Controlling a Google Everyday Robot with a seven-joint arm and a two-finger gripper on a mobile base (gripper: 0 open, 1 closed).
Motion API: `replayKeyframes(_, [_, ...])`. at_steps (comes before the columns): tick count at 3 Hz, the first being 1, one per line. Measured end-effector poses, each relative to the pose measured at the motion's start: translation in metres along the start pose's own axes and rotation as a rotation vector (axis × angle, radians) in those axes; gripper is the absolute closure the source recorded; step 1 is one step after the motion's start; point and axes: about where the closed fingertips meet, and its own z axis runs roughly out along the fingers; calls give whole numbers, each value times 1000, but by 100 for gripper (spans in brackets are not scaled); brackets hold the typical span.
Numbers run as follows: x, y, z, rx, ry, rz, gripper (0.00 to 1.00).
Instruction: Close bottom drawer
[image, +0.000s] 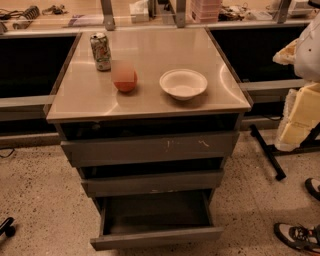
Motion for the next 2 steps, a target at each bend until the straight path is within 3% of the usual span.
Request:
replayKeyframes(1, [0,0,0,0,0,0,0])
replayKeyframes(2, [0,0,0,0,0,0,19])
